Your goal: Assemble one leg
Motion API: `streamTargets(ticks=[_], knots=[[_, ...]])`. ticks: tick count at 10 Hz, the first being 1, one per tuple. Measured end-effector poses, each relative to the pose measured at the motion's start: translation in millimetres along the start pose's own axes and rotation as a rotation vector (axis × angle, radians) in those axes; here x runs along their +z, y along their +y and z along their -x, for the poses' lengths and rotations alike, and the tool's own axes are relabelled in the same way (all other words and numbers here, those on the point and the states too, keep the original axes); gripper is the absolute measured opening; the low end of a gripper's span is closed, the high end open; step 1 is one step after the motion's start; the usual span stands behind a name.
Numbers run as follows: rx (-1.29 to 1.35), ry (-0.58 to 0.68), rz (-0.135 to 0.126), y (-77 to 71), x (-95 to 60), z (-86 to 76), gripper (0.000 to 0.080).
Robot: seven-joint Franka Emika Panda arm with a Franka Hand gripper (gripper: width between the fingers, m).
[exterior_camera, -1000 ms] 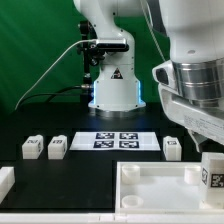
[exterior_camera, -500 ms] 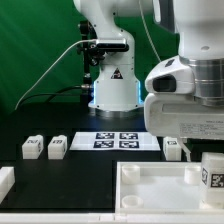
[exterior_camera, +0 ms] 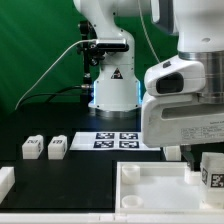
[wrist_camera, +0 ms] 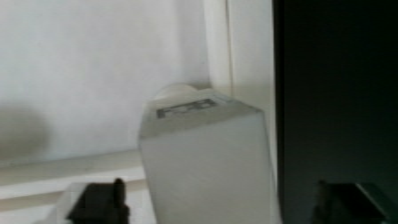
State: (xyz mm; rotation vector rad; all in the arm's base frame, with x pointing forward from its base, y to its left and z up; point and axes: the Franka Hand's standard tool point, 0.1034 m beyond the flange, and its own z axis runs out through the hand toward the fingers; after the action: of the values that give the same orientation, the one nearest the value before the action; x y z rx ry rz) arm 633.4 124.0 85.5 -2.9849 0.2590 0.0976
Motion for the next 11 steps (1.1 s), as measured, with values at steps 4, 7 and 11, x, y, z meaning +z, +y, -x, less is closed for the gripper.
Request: streamTargets(ticks=[4,7,11], knots=[[0.395,0.010,-0.023,4.2,-0.7,-4.7,0.0313],[0.798,0.088,-0.173,26.5,-1.0,-16.1,0.0310],[1.247,0.028,-0.313,31.8,1.1,-6.7,0.0310]])
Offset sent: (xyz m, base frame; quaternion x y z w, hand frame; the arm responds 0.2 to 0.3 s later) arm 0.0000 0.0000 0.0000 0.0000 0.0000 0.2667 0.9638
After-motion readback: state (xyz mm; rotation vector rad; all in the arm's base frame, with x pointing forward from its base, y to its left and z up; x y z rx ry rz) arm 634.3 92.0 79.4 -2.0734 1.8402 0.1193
